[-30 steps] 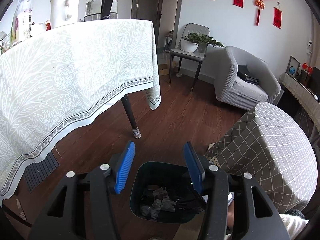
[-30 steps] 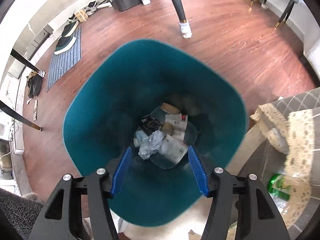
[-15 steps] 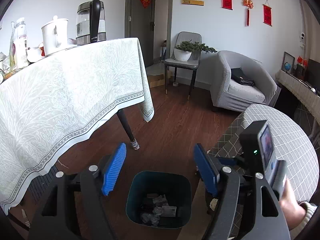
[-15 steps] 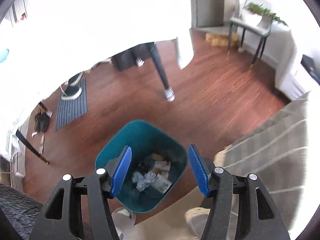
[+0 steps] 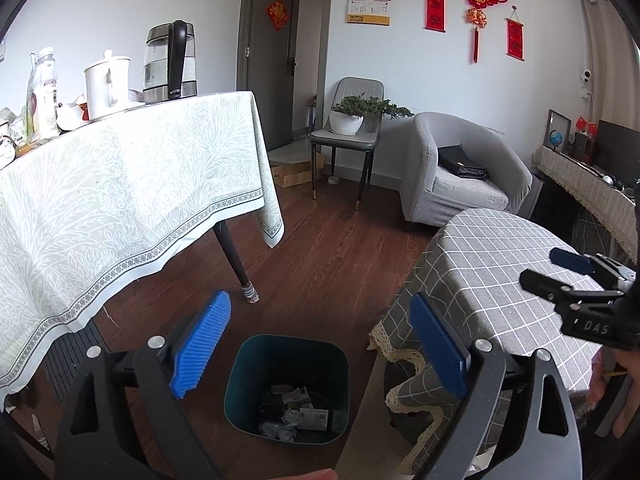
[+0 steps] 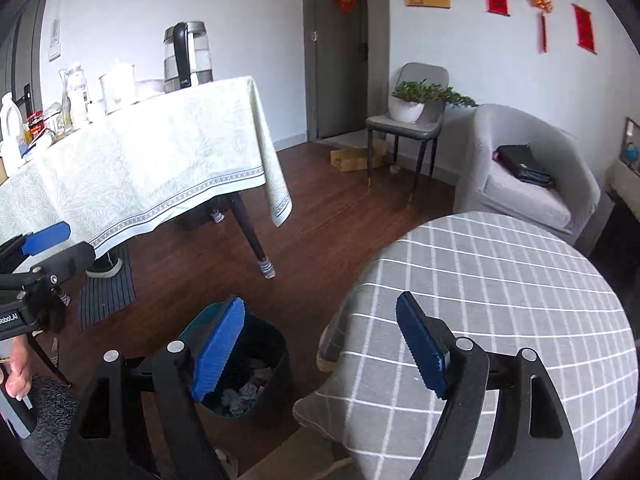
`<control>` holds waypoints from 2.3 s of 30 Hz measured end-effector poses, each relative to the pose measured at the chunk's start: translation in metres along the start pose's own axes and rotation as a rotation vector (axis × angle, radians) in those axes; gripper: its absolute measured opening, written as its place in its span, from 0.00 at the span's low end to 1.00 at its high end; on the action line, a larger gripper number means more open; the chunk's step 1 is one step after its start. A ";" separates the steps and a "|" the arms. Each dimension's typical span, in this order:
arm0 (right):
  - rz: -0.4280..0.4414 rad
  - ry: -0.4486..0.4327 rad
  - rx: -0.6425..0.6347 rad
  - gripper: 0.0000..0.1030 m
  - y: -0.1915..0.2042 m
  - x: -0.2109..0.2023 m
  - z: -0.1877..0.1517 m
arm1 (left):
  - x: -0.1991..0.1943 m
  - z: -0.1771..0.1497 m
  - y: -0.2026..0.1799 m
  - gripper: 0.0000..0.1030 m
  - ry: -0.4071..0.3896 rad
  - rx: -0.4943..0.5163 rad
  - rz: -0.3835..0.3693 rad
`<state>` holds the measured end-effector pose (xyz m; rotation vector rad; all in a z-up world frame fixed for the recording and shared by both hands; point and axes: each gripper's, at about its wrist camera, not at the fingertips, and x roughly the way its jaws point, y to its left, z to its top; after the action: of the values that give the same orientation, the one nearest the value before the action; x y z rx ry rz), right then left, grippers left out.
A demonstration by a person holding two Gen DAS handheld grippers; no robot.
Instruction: Collect trash
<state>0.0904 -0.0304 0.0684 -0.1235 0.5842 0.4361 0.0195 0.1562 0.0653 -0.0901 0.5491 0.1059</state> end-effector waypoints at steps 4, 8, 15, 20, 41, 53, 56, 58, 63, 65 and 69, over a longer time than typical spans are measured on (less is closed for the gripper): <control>-0.105 -0.076 0.038 0.90 -0.033 -0.048 -0.016 | -0.008 -0.014 -0.008 0.95 0.012 0.033 0.025; -0.203 -0.113 0.089 0.96 -0.069 -0.089 -0.039 | -0.016 -0.024 -0.018 0.97 0.012 0.063 0.013; -0.311 -0.143 0.193 0.97 -0.117 -0.138 -0.088 | -0.018 -0.043 -0.038 0.97 0.010 0.105 -0.020; -0.331 -0.173 0.199 0.97 -0.128 -0.153 -0.113 | -0.015 -0.047 -0.047 0.97 -0.011 0.085 -0.027; -0.209 -0.144 0.121 0.97 -0.117 -0.145 -0.113 | -0.012 -0.053 -0.047 0.97 -0.004 0.033 -0.034; -0.213 -0.145 0.130 0.97 -0.121 -0.148 -0.114 | -0.013 -0.053 -0.049 0.97 -0.009 0.042 -0.043; -0.209 -0.145 0.137 0.97 -0.123 -0.149 -0.114 | -0.013 -0.053 -0.049 0.97 -0.009 0.042 -0.043; -0.207 -0.145 0.142 0.97 -0.125 -0.149 -0.115 | -0.013 -0.053 -0.050 0.97 -0.009 0.042 -0.043; -0.206 -0.146 0.143 0.97 -0.127 -0.150 -0.115 | -0.013 -0.053 -0.050 0.97 -0.010 0.045 -0.042; -0.206 -0.145 0.144 0.97 -0.127 -0.150 -0.115 | -0.013 -0.053 -0.051 0.97 -0.011 0.049 -0.041; -0.205 -0.146 0.145 0.97 -0.128 -0.150 -0.115 | -0.014 -0.053 -0.051 0.97 -0.011 0.053 -0.040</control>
<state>-0.0243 -0.2269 0.0556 -0.0123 0.4528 0.2009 -0.0130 0.0985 0.0304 -0.0488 0.5380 0.0529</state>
